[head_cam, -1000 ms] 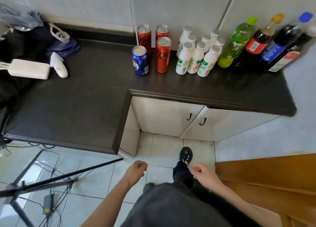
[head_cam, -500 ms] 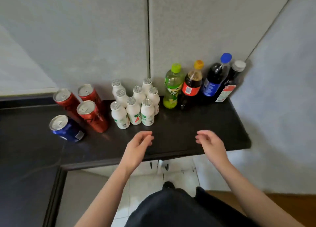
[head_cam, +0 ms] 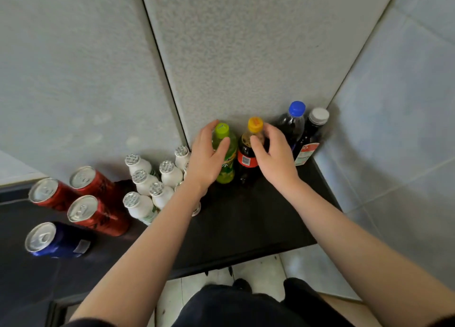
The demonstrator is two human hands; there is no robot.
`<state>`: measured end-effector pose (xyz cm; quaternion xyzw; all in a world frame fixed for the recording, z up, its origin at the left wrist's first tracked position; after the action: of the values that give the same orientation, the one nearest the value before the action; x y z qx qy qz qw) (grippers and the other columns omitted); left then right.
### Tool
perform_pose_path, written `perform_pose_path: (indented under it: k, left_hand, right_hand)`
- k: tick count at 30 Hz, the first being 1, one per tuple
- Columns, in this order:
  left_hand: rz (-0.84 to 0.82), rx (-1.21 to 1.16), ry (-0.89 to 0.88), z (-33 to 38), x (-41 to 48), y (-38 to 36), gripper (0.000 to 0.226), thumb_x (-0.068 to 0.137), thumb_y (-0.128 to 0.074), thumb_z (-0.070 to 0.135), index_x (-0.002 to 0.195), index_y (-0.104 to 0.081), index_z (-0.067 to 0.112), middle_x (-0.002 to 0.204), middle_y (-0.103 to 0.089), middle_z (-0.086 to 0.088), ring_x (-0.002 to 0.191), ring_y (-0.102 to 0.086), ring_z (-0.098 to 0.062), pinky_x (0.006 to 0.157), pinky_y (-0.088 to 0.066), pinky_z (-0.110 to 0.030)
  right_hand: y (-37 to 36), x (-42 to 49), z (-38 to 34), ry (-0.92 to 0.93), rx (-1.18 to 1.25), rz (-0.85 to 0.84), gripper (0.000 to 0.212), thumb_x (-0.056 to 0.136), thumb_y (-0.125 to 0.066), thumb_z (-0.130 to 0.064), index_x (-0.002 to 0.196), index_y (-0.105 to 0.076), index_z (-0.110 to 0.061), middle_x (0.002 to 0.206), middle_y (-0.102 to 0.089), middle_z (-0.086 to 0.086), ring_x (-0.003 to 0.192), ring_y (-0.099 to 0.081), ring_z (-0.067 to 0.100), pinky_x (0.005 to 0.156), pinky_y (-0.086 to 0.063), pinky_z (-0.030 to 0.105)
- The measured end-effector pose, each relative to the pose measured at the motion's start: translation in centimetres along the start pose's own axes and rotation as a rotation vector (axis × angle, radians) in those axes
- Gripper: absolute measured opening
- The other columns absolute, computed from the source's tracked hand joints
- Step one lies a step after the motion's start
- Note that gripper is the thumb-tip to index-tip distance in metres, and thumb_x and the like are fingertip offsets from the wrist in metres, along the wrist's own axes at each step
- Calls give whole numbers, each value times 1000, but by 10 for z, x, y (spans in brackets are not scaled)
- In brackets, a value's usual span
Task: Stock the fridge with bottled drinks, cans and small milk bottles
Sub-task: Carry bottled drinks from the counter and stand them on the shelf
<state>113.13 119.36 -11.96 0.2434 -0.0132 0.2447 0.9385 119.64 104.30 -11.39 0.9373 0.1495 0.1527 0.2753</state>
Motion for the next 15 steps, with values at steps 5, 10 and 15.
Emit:
perform_pose_path:
  k: [5, 10, 15]
  left_hand:
    - [9, 93, -17, -7, 9, -7, 33, 93, -56, 29, 121, -54, 12, 118, -53, -3, 109, -50, -13, 94, -37, -23]
    - [111, 168, -89, -10, -6, -7, 29, 87, -63, 39, 102, -64, 14, 104, -48, 4, 98, -50, -11, 89, -37, -22]
    - [61, 30, -83, -12, -24, -16, 26, 90, -53, 41, 106, -54, 20, 102, -55, 6, 95, -47, -1, 82, -34, -11]
  right_hand:
    - [-13, -4, 3, -32, 68, -24, 33, 96, -48, -32, 123, -49, -14, 115, -56, -1, 109, -53, 12, 94, -43, 28]
    - [-4, -25, 13, 73, -59, 74, 34, 94, -50, -34, 117, -53, -10, 116, -51, 6, 106, -52, 16, 90, -45, 28]
    - [-3, -47, 20, 99, -44, 130, 40, 94, -43, -36, 115, -55, -5, 117, -50, 9, 105, -51, 14, 91, -41, 23]
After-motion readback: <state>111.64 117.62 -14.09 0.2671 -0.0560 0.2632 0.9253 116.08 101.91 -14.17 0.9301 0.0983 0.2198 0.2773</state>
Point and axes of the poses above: each hand's wrist, its own x-axis towards the middle knuckle, its own y-axis out of the back of the hand, z = x × y, the point moved 2 cm from there along x, towards the middle knuckle
